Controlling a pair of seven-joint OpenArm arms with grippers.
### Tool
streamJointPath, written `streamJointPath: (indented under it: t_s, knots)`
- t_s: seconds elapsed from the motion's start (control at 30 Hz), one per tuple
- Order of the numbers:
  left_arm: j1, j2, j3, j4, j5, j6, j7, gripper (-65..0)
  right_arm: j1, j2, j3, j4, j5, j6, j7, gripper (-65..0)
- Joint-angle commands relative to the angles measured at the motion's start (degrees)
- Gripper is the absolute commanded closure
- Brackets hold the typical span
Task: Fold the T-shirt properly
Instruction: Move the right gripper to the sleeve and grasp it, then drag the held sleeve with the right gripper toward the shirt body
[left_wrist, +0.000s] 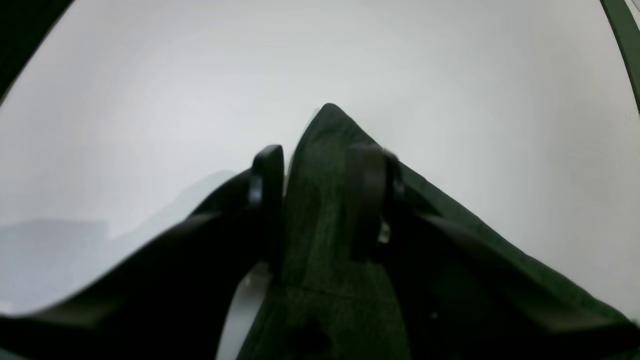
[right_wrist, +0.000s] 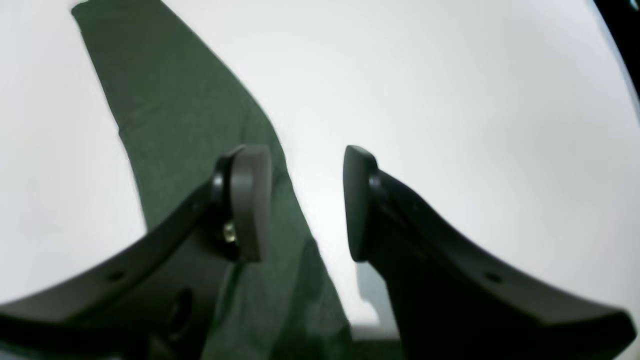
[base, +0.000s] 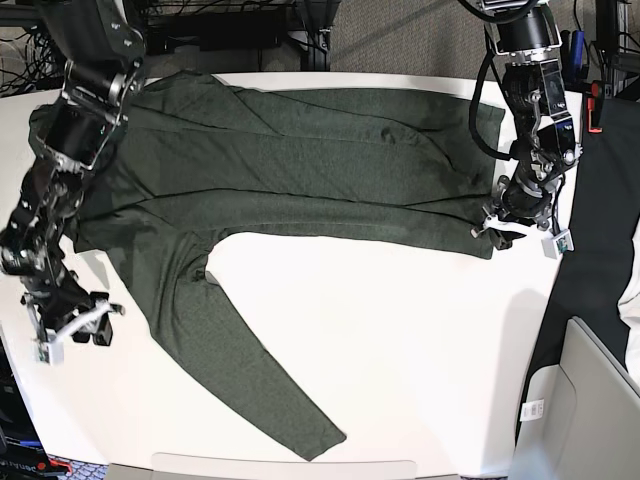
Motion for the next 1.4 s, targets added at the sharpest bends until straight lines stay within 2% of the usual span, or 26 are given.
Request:
streamJointPath:
  t_s: [0.0,0.27,0.43,0.5,0.63,0.83,1.07,1.17,1.37]
  knots:
    - [-0.98,-0.56,-0.18,1.18,-0.39,-0.19,-1.2,-20.7,2.4,0.87,0.15,-1.15,-0.14,0.14,1.94,-25.0]
    - [-0.98,-0.56,0.0,1.18,-0.39,-0.28,-1.2,-20.7,8.64,0.43,-0.2,-17.68,-8.14,0.14,10.29,-26.5]
    - [-0.98,-0.56,0.08,1.18,-0.48,-0.28,-1.2,-20.7,9.87,-0.09,-0.29,-22.69,-11.3,0.14,12.4,-42.2]
    - [-0.98,-0.56,0.08,1.18,-0.48,-0.28,-1.2,-20.7,9.87,-0.27,-0.29,-22.95,-12.27,0.14,12.49,-45.1]
    - [-0.98,-0.56,0.08,1.18,-0.48,-0.37,-1.2,-20.7,9.7,-0.27,-0.29,-23.3,-12.62,0.14,12.93,-43.3]
    - [-0.98,-0.56,0.08,1.18,-0.48,-0.37,-1.2,-20.7,9.78,-0.27,-0.29,-29.19,-12.62,0.14,16.8,-43.0]
    - [-0.98,-0.56,0.08,1.18,-0.48,-0.37,-1.2,-20.7,9.52,-0.97,-0.29,-31.65,-12.62,0.14,16.88,-42.1]
    - [-0.98,-0.56,0.08,1.18,-0.48,-0.37,-1.2,-20.7,9.43,-1.24,-0.29,-31.83,-12.62,0.14,16.53,-37.0]
    - [-0.71,-0.56,0.08,3.11,-0.48,-0.37,-1.2,-20.7,9.26,-1.94,-0.29,-31.92,-12.62,0.14,15.39,-22.3]
